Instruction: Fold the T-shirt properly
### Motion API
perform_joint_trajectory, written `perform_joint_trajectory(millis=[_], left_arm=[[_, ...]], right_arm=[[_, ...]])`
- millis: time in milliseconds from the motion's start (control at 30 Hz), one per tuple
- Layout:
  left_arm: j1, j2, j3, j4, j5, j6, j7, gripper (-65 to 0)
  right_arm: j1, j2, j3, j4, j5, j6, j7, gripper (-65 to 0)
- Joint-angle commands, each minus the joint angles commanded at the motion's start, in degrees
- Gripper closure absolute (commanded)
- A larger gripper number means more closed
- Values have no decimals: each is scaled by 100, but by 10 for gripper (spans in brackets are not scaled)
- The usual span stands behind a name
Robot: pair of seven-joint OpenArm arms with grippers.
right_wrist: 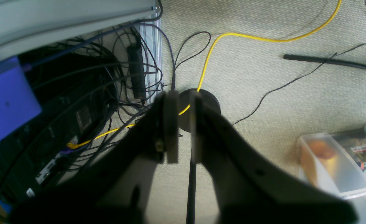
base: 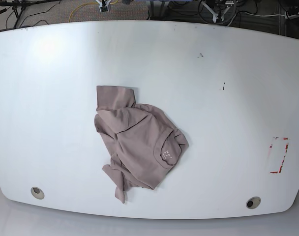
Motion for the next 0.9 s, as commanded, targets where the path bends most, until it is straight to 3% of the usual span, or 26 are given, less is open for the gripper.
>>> perform_joint_trajectory(millis=[900], left_arm=[[305,-66,-15,563,11,-2,32,-5]], right_arm=[[-615,-15,16,760,30,-6,-44,-26]])
